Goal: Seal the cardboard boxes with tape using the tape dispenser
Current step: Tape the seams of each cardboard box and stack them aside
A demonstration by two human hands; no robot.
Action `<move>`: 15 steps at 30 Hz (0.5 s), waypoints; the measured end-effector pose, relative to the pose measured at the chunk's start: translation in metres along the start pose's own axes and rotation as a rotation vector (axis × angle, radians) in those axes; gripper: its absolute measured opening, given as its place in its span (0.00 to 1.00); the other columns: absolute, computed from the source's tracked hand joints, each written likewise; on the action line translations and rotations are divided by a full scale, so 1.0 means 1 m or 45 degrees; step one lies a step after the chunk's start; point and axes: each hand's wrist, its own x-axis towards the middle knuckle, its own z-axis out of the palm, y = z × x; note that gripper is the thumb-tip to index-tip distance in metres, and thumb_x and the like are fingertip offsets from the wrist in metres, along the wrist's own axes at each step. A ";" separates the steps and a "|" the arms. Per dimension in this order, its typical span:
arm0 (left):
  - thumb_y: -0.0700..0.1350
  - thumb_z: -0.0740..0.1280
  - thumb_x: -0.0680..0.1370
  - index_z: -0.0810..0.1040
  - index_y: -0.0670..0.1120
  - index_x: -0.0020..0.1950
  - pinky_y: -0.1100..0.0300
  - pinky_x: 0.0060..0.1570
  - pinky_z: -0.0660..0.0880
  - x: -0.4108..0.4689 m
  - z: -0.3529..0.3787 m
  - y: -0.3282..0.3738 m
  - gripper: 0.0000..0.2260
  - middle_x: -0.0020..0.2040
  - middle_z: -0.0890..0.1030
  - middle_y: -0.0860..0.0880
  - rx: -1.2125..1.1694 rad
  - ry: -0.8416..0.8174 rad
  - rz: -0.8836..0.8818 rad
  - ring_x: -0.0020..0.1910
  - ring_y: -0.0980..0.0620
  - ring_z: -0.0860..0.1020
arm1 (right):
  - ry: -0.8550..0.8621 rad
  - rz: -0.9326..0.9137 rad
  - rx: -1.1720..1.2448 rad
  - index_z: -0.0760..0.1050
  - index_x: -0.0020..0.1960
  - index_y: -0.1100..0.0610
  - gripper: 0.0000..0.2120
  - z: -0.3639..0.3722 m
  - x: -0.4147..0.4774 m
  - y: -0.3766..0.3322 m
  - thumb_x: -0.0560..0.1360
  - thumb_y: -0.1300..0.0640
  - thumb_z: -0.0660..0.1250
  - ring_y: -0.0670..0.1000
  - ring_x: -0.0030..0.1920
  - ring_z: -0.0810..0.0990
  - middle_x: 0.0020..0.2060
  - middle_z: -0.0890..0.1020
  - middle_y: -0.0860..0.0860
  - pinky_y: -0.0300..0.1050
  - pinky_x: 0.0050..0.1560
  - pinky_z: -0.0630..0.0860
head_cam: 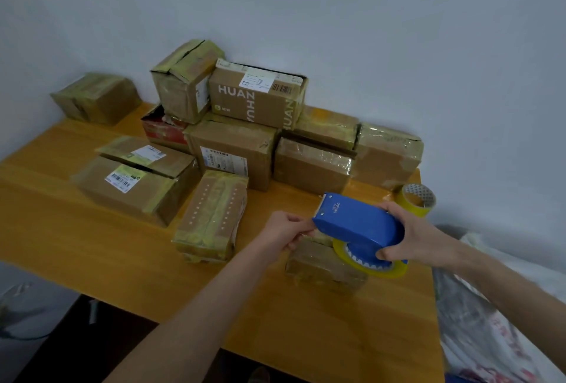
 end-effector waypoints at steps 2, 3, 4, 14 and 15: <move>0.40 0.67 0.78 0.79 0.45 0.45 0.66 0.27 0.65 0.001 0.000 0.001 0.02 0.38 0.80 0.50 0.093 0.029 0.053 0.30 0.58 0.70 | 0.013 -0.020 -0.063 0.67 0.61 0.47 0.30 0.002 0.001 -0.003 0.67 0.65 0.76 0.47 0.50 0.79 0.53 0.76 0.48 0.36 0.40 0.76; 0.41 0.67 0.78 0.79 0.45 0.44 0.65 0.29 0.66 0.001 0.000 0.001 0.03 0.38 0.79 0.50 0.169 0.048 0.083 0.32 0.57 0.71 | 0.013 -0.026 -0.101 0.67 0.60 0.46 0.30 0.002 0.002 -0.005 0.67 0.64 0.77 0.47 0.50 0.79 0.52 0.76 0.47 0.37 0.40 0.77; 0.42 0.67 0.78 0.78 0.46 0.43 0.65 0.31 0.67 0.001 0.000 0.002 0.04 0.38 0.79 0.51 0.236 0.072 0.108 0.35 0.57 0.72 | 0.010 -0.034 -0.136 0.67 0.59 0.44 0.30 0.003 0.003 -0.007 0.67 0.63 0.77 0.46 0.50 0.79 0.52 0.76 0.46 0.37 0.41 0.77; 0.46 0.68 0.78 0.78 0.45 0.41 0.65 0.31 0.69 0.002 -0.036 -0.008 0.08 0.36 0.77 0.51 0.366 0.178 0.155 0.36 0.55 0.72 | -0.025 -0.097 -0.358 0.66 0.56 0.38 0.28 -0.013 0.002 -0.012 0.67 0.59 0.77 0.44 0.48 0.79 0.52 0.76 0.42 0.39 0.44 0.77; 0.46 0.68 0.78 0.78 0.45 0.41 0.65 0.31 0.69 0.004 -0.037 -0.011 0.08 0.36 0.77 0.51 0.377 0.183 0.146 0.36 0.55 0.72 | -0.020 -0.097 -0.380 0.66 0.57 0.38 0.28 -0.014 0.002 -0.012 0.67 0.59 0.77 0.44 0.48 0.79 0.52 0.76 0.42 0.38 0.44 0.76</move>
